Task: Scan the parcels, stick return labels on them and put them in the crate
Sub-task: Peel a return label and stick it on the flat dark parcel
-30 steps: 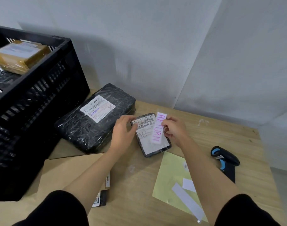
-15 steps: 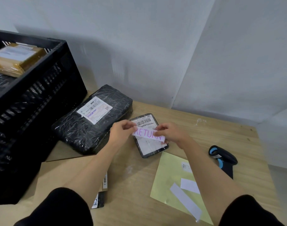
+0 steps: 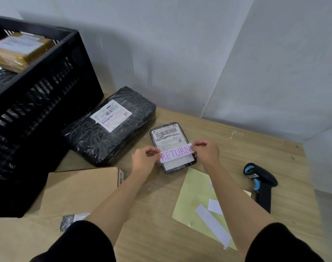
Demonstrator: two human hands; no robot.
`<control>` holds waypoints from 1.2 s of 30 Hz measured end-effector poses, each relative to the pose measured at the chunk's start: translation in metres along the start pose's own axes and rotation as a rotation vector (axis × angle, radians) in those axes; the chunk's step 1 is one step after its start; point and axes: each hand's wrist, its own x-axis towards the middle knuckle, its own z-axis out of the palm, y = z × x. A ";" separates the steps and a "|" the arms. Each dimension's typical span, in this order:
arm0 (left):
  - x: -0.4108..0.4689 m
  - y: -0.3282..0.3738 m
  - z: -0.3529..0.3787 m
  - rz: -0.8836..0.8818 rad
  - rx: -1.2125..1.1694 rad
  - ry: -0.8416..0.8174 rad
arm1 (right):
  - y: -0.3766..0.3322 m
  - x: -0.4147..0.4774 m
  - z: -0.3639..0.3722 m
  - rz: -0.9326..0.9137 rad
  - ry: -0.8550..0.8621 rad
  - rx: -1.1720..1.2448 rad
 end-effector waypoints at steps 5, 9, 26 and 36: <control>0.002 0.002 0.003 0.065 0.116 0.051 | 0.002 0.004 0.003 -0.010 0.010 -0.023; 0.004 0.003 0.005 0.065 0.140 0.045 | 0.003 0.006 0.003 -0.009 0.010 -0.023; 0.008 0.006 0.010 0.050 0.275 0.101 | 0.009 -0.002 0.004 -0.063 0.042 -0.044; -0.001 -0.022 0.010 -0.300 -0.547 0.018 | 0.022 -0.016 0.009 0.046 0.074 0.298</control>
